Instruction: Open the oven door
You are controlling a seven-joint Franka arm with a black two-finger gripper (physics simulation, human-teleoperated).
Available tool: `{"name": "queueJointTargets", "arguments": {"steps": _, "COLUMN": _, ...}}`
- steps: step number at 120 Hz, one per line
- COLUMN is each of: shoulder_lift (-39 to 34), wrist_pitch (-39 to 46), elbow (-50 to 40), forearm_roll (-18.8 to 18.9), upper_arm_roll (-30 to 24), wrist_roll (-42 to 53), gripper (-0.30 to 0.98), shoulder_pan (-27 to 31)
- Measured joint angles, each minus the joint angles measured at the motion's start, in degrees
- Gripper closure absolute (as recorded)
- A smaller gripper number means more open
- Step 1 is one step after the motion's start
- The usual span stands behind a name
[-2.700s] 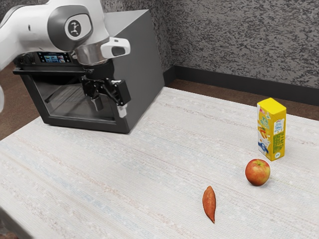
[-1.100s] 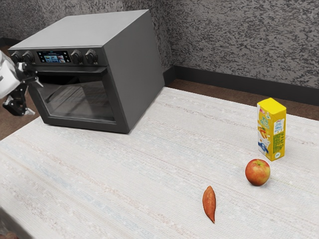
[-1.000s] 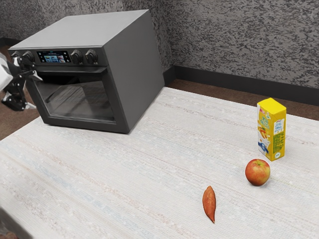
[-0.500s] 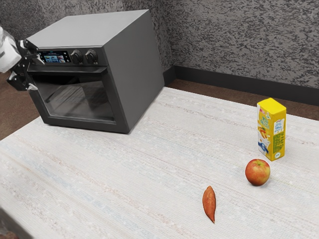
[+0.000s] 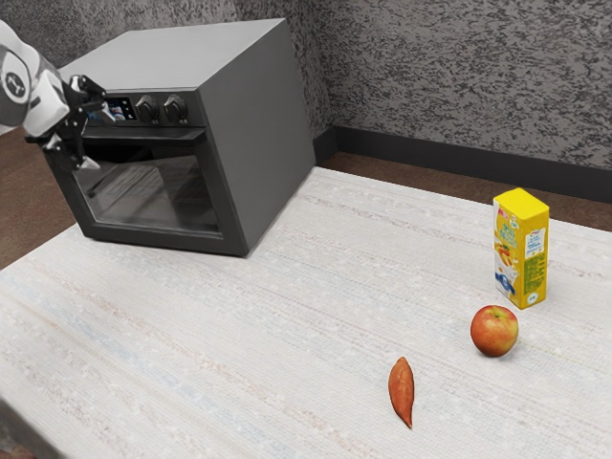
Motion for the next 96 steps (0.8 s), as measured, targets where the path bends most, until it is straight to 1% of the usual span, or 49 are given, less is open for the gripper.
{"name": "queueJointTargets", "arguments": {"steps": 11, "shoulder_lift": 0.6, "wrist_pitch": 0.0, "elbow": 0.8, "forearm_roll": -0.6, "upper_arm_roll": 0.0, "wrist_roll": 0.6, "gripper": 0.0, "shoulder_pan": 0.1}}
{"name": "queueJointTargets", "arguments": {"steps": 29, "shoulder_lift": 1.9, "wrist_pitch": 0.0, "elbow": 1.0, "forearm_roll": -2.7, "upper_arm_roll": -0.1, "wrist_roll": 1.5, "gripper": 0.0, "shoulder_pan": 2.1}}
{"name": "queueJointTargets", "arguments": {"steps": 50, "shoulder_lift": 2.8, "wrist_pitch": 0.0, "elbow": 2.4, "forearm_roll": -3.5, "upper_arm_roll": -5.4, "wrist_roll": 2.3, "gripper": 0.0, "shoulder_pan": 7.4}}
{"name": "queueJointTargets", "arguments": {"steps": 71, "shoulder_lift": 3.9, "wrist_pitch": 0.0, "elbow": 3.0, "forearm_roll": -3.7, "upper_arm_roll": -6.3, "wrist_roll": 2.9, "gripper": 0.0, "shoulder_pan": 8.5}}
{"name": "queueJointTargets", "arguments": {"steps": 84, "shoulder_lift": 4.3, "wrist_pitch": 0.0, "elbow": 3.3, "forearm_roll": -3.8, "upper_arm_roll": -8.3, "wrist_roll": 3.2, "gripper": 0.0, "shoulder_pan": 10.4}}
{"name": "queueJointTargets", "arguments": {"steps": 96, "shoulder_lift": 4.1, "wrist_pitch": -0.3, "elbow": 2.3, "forearm_roll": -3.8, "upper_arm_roll": -8.5, "wrist_roll": 3.3, "gripper": -0.02, "shoulder_pan": 10.1}}
